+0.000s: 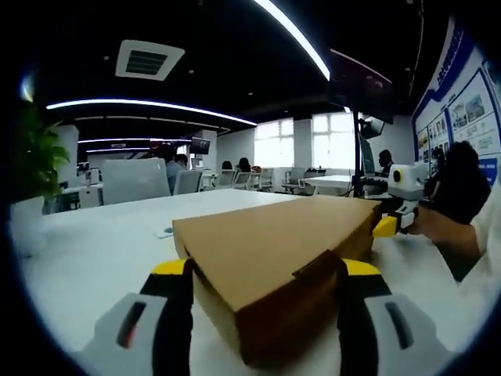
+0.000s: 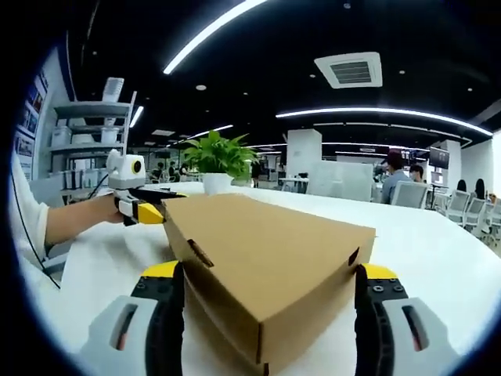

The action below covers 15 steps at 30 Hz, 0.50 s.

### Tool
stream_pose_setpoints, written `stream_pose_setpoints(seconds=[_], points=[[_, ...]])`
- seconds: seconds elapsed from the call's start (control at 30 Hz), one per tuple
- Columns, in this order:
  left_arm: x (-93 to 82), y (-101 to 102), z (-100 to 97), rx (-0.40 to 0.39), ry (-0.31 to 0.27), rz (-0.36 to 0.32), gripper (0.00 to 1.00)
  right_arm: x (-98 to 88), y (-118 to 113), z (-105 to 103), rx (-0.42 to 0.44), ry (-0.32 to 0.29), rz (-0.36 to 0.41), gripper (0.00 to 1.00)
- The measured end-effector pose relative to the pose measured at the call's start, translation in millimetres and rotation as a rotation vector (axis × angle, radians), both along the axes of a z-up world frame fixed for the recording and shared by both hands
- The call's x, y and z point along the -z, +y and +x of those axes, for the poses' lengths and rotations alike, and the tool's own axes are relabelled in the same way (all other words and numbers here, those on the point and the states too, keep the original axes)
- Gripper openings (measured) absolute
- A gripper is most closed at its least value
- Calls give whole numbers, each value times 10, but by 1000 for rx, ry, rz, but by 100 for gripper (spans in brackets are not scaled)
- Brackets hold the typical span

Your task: Operate the shoe box by opening the lid, removing the specified soft item, and placing it in the target area until the item is outside and the box remains undamaged.

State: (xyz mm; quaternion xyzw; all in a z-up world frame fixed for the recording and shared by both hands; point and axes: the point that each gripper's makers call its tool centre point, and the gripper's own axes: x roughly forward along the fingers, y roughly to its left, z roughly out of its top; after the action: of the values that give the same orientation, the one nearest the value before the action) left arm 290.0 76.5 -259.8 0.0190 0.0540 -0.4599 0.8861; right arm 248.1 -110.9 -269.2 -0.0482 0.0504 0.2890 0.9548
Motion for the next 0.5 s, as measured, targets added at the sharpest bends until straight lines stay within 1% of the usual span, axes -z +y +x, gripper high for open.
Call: stream_pose_setpoints(seconds=[0.1,0.17,0.2,0.23,0.27,0.37,0.4,0.5], points=[[-1,27,-60,-7,1,-1,77,-3,7,-69,-16,3,1,91],[-1,42,-99,-10,2,-1,77,-48,23,-120,-40,7,59,89],[4,62,-119,-8,0,-3,77,-87,9,-151,-54,15,120,88],[7,83,-147,-7,-9,-18,77,-101,-5,-175,-62,16,147,87],[7,85,-153,-6,-11,-20,77,-87,-21,-177,-60,14,130,87],[-4,92,-191,-11,-15,-28,77,12,35,-210,-63,-13,-14,88],[-8,95,-203,-15,-12,-25,77,20,66,-209,-58,-9,-34,89],[-2,120,-251,-28,-14,-23,77,27,86,-217,-63,-2,-44,90]])
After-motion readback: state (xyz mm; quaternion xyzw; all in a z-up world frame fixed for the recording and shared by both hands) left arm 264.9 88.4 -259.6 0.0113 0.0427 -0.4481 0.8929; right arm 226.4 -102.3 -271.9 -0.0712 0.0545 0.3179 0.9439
